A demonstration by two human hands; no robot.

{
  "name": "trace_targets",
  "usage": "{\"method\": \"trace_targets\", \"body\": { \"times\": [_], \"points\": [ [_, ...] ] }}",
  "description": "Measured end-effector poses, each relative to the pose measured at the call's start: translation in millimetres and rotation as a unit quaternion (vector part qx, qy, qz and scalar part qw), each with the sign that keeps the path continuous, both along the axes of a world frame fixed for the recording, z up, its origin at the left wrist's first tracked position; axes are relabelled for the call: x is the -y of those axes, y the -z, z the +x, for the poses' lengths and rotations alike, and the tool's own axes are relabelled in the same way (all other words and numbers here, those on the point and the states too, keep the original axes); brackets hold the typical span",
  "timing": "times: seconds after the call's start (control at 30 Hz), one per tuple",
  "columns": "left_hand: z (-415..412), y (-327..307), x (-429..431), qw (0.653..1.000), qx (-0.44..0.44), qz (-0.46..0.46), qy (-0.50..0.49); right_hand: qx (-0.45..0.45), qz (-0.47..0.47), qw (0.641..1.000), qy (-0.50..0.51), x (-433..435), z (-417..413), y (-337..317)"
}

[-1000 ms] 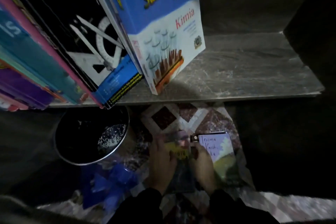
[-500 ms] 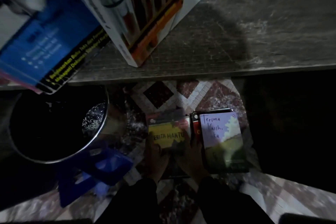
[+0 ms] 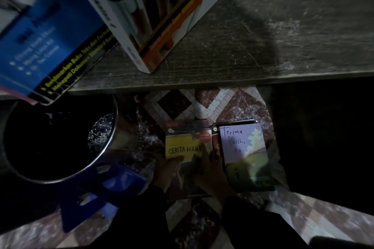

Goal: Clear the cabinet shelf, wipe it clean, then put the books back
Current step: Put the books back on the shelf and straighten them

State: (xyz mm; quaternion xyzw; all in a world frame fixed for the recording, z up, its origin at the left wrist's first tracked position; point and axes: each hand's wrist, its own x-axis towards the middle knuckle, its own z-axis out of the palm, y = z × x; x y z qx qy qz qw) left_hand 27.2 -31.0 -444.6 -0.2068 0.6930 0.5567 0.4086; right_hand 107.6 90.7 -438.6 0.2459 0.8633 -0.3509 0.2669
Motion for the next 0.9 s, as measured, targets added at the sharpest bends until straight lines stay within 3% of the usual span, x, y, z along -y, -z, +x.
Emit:
{"method": "trace_targets", "body": {
  "times": [0.13, 0.23, 0.43, 0.5, 0.6, 0.77, 0.9],
  "points": [
    [0.0, -1.6, 1.1, 0.988, -0.12, 0.023, 0.095, -0.038, -0.019, 0.997, 0.057, 1.6, -1.0, 3.5],
    [-0.1, -18.1, -6.9, 0.976, -0.155, 0.026, 0.152, -0.049, -0.117, 0.976, 0.179, -5.2, -2.7, -10.4],
    [-13.3, -94.4, -11.7, 0.971, -0.095, 0.044, 0.214, -0.067, -0.379, 0.852, 0.355, -19.0, 13.8, -42.7],
    [-15.5, -128.5, -5.9, 0.971, -0.077, 0.034, 0.223, -0.031, -0.401, 0.851, 0.337, -27.9, 21.6, -64.5],
    [-12.1, -181.0, 3.7, 0.972, -0.073, 0.025, 0.222, 0.022, -0.386, 0.883, 0.267, -48.7, 26.8, -110.2],
    [1.4, -267.8, 9.1, 0.959, -0.105, 0.027, 0.262, 0.116, -0.463, 0.87, 0.119, -64.1, 25.9, -241.1],
    [14.1, -336.9, 13.9, 0.937, -0.175, 0.055, 0.299, 0.083, -0.345, 0.935, -0.004, -77.7, 27.1, -315.9]
  ]
}}
